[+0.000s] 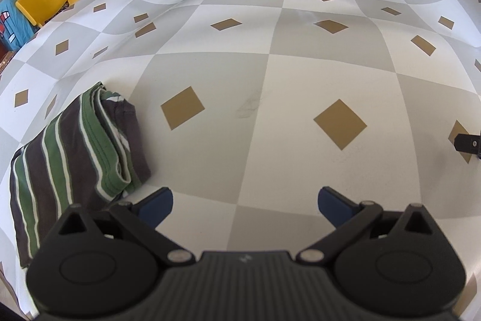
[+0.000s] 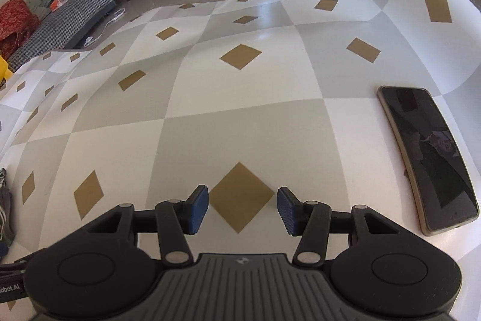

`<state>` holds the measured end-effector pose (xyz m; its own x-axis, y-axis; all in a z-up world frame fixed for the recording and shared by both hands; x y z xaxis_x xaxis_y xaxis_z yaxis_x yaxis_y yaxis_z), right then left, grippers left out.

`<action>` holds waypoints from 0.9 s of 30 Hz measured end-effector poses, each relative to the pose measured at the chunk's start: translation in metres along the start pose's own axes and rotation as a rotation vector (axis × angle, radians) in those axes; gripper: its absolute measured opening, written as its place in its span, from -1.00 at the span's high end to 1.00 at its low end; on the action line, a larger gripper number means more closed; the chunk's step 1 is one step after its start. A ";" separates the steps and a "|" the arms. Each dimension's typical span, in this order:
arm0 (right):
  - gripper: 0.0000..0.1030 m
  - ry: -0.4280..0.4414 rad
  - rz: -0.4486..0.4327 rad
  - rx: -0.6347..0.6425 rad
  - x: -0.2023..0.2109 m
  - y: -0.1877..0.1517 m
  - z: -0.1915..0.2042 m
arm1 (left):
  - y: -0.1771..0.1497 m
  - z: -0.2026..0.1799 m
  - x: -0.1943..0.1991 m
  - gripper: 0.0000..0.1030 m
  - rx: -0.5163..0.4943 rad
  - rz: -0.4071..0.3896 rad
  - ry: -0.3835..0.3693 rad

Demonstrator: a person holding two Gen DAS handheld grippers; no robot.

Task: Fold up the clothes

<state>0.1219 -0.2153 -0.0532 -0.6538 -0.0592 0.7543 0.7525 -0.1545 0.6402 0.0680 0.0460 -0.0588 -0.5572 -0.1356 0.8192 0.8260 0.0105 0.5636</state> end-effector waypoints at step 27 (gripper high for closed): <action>-0.29 -0.055 -0.316 0.140 -0.046 0.025 0.003 | 0.013 -0.017 -0.038 -1.00 0.025 0.035 -0.040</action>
<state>0.1711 -0.2133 -0.0708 -0.8541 0.0236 0.5196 0.5193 -0.0196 0.8544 0.1011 0.0341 -0.0842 -0.5314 -0.0947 0.8418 0.8430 0.0394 0.5365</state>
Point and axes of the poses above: each gripper's, at about its wrist camera, not at the fingertips, and x roughly against the way its jaws point, z to its left, y to its top, the point moved 7 cm from there along -x, roughly the way its jaws point, and after that the axes turned 5 degrees about -z, right-handed, at the moved point
